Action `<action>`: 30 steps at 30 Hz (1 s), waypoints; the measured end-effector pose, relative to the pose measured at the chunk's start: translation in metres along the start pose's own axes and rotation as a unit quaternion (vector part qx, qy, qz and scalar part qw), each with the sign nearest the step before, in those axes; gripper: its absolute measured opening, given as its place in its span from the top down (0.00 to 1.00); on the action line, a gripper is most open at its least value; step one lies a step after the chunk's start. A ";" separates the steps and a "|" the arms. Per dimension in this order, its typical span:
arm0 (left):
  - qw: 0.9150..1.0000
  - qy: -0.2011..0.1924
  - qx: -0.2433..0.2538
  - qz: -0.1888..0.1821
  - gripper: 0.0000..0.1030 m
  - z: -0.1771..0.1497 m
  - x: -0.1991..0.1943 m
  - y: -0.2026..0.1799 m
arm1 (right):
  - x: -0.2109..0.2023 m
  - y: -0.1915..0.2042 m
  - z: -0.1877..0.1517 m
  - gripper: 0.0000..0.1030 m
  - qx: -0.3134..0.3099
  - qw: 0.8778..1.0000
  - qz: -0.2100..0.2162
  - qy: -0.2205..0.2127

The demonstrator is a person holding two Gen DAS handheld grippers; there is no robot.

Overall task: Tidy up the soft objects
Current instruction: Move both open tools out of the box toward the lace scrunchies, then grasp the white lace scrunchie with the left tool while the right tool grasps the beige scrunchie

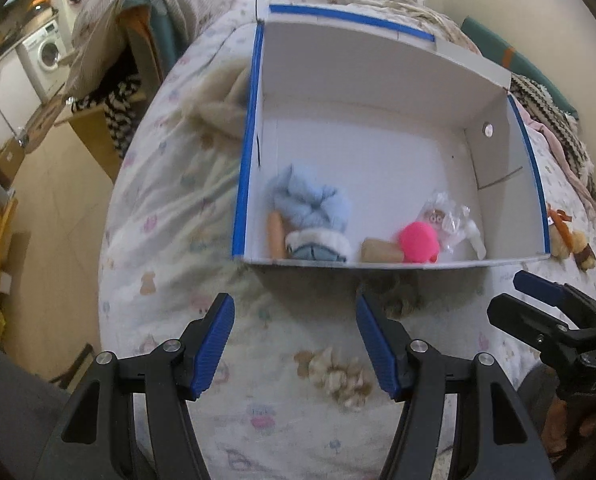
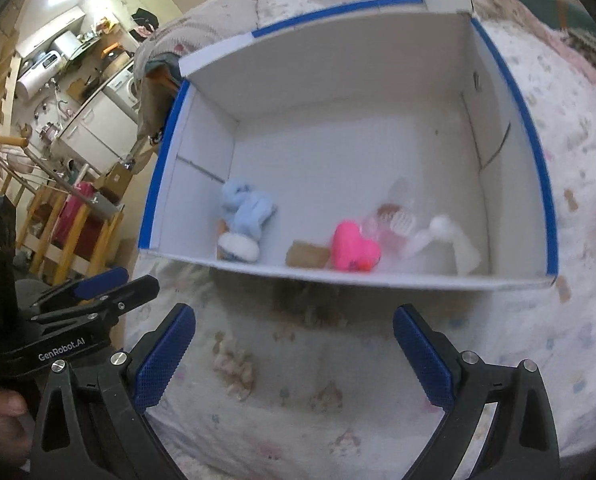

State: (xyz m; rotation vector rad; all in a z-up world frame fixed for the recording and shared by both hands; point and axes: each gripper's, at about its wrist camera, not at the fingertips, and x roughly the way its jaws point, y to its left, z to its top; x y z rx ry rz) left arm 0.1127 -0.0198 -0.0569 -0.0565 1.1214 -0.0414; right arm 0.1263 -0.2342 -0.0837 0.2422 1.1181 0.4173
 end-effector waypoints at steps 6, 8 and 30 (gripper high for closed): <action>1.000 0.022 0.005 0.003 0.42 -0.010 0.009 -0.002 | 0.022 -0.014 -0.005 0.00 0.033 0.998 -0.026 0.046; 1.000 0.031 0.002 0.003 0.42 -0.010 0.014 -0.001 | 0.025 -0.022 -0.005 0.00 0.054 0.997 -0.029 0.052; 0.975 0.196 0.103 0.016 0.61 -0.051 0.107 -0.058 | 0.038 -0.028 -0.002 0.00 0.063 0.994 -0.053 0.066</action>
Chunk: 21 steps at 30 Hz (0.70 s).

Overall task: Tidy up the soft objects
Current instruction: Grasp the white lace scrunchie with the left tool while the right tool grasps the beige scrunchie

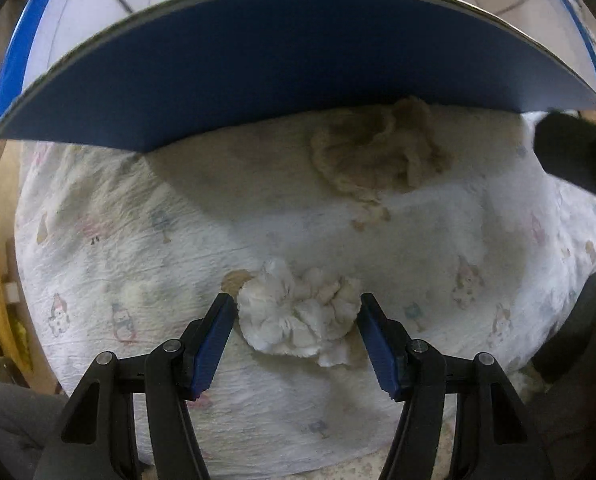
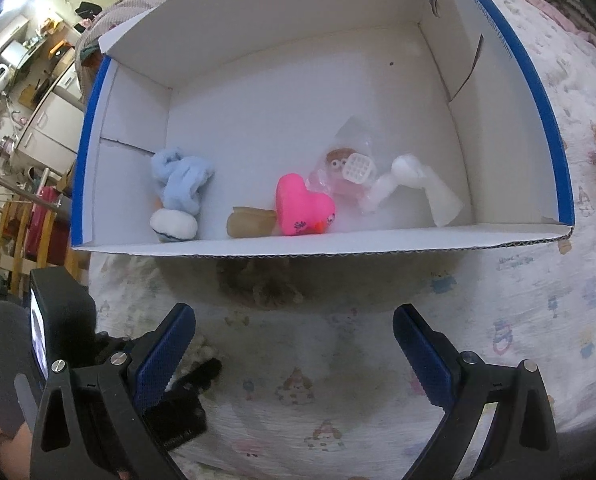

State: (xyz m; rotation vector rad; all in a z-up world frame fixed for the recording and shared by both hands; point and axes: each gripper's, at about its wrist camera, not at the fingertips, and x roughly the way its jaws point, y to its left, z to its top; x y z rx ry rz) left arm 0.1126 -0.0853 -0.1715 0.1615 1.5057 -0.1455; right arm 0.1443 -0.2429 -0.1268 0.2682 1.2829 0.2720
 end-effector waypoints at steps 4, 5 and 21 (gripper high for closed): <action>1.000 0.005 -0.016 -0.015 0.87 0.002 0.002 0.009 | 0.005 0.002 0.003 0.00 -0.001 1.000 -0.002 0.004; 0.999 0.009 -0.020 -0.023 0.87 0.002 0.002 0.012 | 0.007 0.003 0.004 0.00 -0.004 1.000 -0.004 0.006; 0.983 -0.101 -0.146 0.034 0.88 -0.001 -0.056 0.080 | 0.070 0.056 0.014 0.00 -0.097 0.994 -0.034 0.024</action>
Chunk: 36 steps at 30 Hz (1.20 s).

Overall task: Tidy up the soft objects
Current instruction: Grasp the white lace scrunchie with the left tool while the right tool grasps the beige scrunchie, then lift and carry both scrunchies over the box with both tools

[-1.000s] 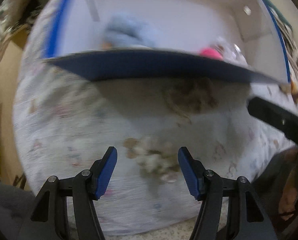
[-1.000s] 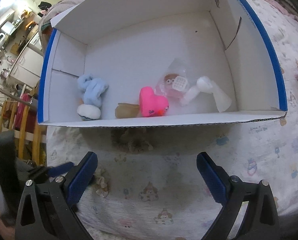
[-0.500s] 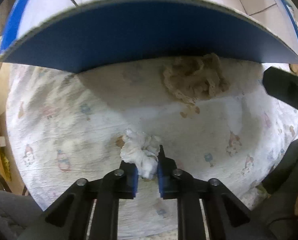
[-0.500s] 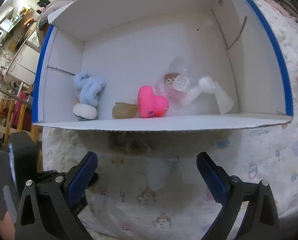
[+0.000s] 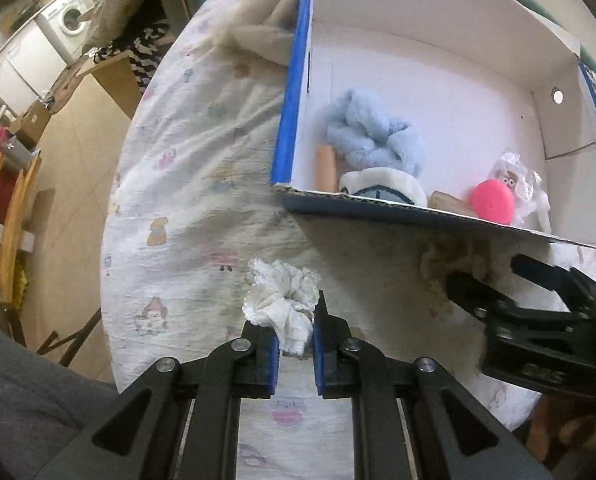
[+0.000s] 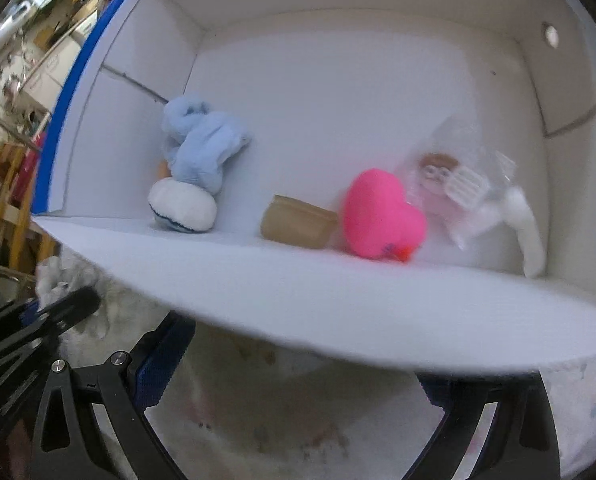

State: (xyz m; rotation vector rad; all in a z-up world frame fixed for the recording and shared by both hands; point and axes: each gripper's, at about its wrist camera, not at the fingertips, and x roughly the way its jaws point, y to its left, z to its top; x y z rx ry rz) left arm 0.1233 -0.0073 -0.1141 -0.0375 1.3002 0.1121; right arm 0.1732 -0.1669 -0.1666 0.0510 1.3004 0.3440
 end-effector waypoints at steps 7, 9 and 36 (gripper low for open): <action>1.000 -0.002 0.001 0.000 0.88 -0.004 -0.004 -0.003 | 0.027 0.010 -0.002 0.36 -0.024 0.999 -0.022 0.029; 1.000 0.002 -0.001 -0.005 0.88 -0.003 0.000 -0.002 | 0.026 0.014 -0.004 0.50 -0.043 0.998 -0.039 0.027; 1.000 -0.021 -0.007 0.004 0.88 -0.003 -0.009 0.002 | -0.070 -0.011 -0.032 0.87 -0.016 0.998 0.037 -0.039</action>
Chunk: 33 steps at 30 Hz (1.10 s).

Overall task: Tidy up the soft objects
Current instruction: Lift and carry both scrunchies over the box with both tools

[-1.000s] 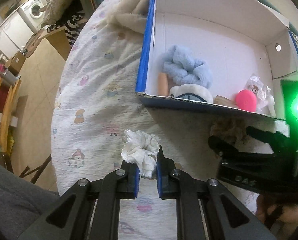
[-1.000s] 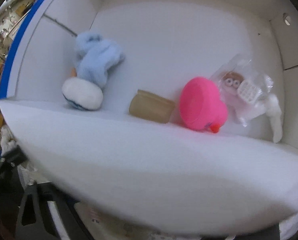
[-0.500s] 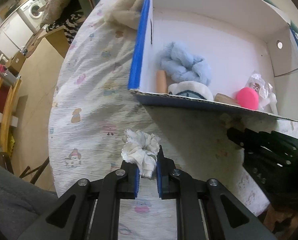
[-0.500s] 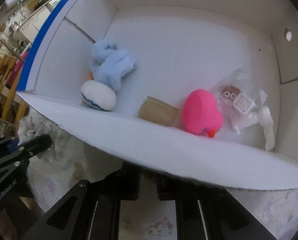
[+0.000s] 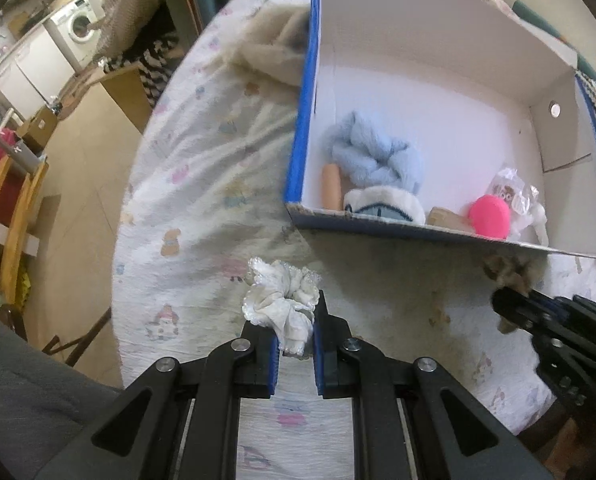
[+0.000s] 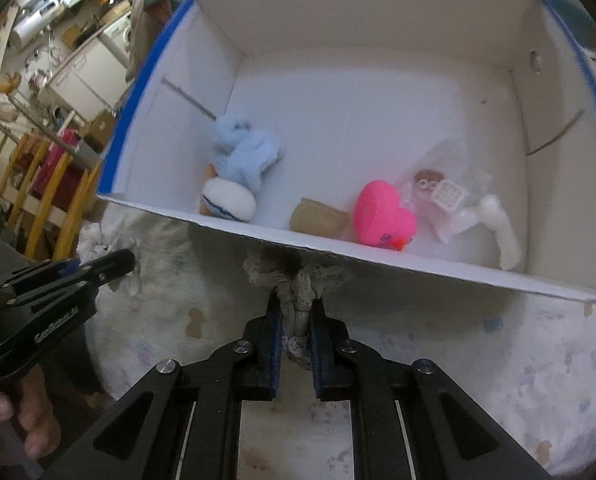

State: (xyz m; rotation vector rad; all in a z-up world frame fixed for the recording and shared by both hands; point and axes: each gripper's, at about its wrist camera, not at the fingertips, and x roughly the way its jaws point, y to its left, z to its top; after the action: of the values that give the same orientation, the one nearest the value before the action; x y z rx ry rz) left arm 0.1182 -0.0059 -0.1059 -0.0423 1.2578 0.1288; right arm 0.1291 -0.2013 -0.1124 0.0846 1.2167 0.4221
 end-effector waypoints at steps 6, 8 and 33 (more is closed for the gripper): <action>0.996 -0.088 0.020 0.014 0.88 -0.002 -0.042 -0.006 | -0.034 -0.009 -0.007 0.87 0.022 0.998 0.025 -0.049; 0.994 -0.109 0.019 0.009 0.88 -0.002 -0.054 -0.006 | -0.049 -0.006 -0.008 0.87 0.022 0.997 0.034 -0.070; 0.975 -0.201 0.078 -0.060 0.88 0.096 -0.113 -0.047 | -0.101 -0.065 0.092 0.87 0.054 0.976 0.000 -0.209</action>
State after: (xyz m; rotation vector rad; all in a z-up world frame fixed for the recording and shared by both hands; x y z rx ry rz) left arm 0.1802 -0.0513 0.0291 0.0417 0.8538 -0.0655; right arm 0.2034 -0.2826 -0.0087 0.2540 0.8228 0.3181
